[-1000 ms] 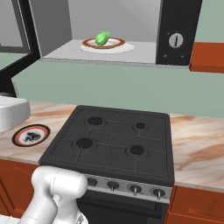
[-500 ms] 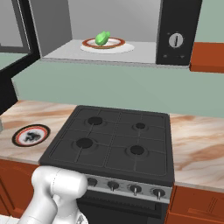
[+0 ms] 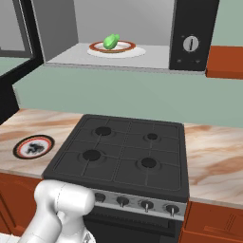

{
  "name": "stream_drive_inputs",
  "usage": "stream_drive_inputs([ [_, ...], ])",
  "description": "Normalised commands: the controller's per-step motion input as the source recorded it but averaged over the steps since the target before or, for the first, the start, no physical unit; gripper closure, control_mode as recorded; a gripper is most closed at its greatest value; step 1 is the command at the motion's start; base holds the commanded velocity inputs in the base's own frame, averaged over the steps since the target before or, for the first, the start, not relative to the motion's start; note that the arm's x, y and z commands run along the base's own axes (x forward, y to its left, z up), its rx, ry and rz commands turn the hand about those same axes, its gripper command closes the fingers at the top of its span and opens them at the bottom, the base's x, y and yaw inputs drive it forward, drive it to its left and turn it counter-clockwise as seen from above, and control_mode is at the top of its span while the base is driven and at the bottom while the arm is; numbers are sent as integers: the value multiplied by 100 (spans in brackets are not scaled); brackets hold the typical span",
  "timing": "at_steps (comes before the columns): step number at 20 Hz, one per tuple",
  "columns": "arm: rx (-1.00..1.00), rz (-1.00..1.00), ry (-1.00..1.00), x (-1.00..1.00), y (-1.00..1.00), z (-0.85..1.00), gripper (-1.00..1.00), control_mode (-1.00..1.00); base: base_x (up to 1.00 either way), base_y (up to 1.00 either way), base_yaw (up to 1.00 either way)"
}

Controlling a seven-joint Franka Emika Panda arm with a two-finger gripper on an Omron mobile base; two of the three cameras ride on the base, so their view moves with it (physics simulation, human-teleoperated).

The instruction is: Pick the corn from the counter and place it in the microwave. Then turn on the microwave.

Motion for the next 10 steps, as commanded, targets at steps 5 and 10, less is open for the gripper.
stream_drive_inputs([
  [5,-3,-3,-5,-10,30,0,100,-100,0,0,0],
  [10,-3,-4,-5,-10,28,0,100,-100,0,0,0],
])
